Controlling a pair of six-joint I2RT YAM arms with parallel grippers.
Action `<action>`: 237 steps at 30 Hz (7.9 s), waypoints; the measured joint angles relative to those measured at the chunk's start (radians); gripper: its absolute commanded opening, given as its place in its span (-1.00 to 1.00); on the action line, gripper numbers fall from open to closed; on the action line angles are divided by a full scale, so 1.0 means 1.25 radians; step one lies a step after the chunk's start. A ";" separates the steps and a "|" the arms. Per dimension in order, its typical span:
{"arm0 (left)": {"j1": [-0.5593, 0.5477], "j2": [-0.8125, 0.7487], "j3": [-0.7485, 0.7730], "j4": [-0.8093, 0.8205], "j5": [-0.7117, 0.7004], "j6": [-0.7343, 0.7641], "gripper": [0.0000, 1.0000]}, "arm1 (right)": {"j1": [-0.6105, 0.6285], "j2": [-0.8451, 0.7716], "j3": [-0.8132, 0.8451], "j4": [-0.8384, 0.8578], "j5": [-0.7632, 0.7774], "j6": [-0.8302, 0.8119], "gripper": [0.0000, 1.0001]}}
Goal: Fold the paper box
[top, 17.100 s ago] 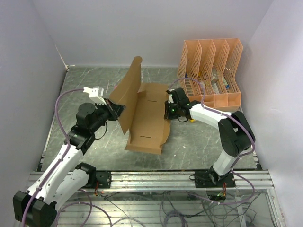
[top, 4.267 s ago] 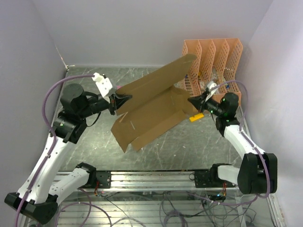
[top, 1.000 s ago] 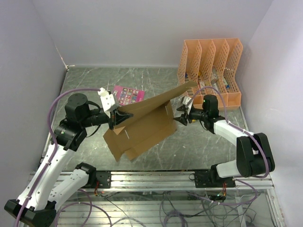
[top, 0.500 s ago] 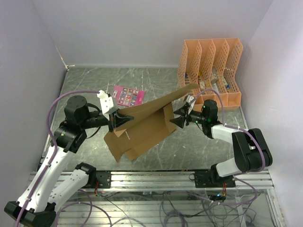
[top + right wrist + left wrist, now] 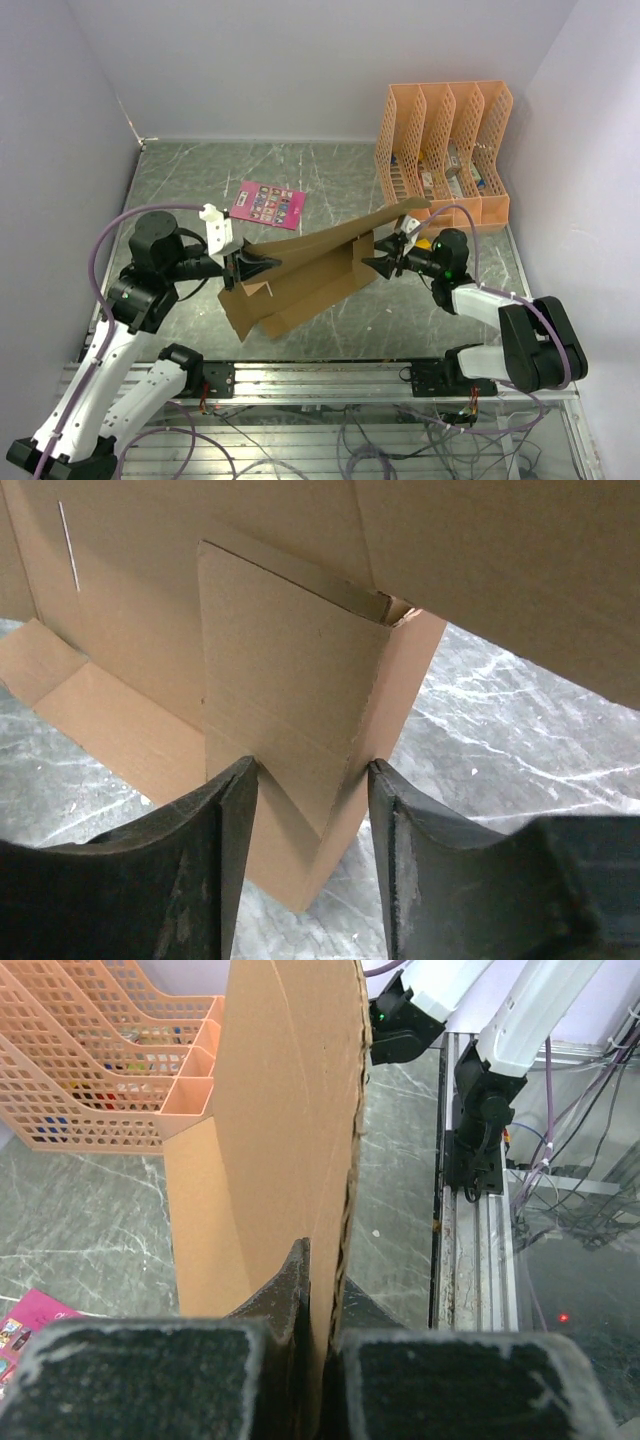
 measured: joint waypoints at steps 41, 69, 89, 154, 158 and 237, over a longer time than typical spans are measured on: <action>0.000 -0.082 -0.073 0.071 -0.022 -0.161 -0.86 | 0.049 0.174 -0.081 0.415 0.141 0.145 -1.00; -0.001 0.049 -0.009 0.037 -0.474 -0.523 -0.86 | 0.067 0.107 0.391 -0.647 0.306 -0.058 -0.97; -0.002 0.127 -0.073 0.002 -0.594 -0.658 -0.86 | 0.089 0.345 0.638 -1.050 0.389 -0.172 -0.64; -0.002 0.143 -0.139 0.143 -0.527 -0.478 -0.81 | 0.157 0.286 0.497 -0.844 0.524 -0.142 -1.00; -0.002 0.174 -0.127 0.153 -0.529 -0.461 -0.54 | 0.135 0.276 0.492 -0.844 0.517 -0.126 -1.00; -0.345 0.280 -0.028 -0.265 -1.234 -0.583 -0.86 | 0.028 0.189 0.418 -0.742 0.440 0.081 -1.00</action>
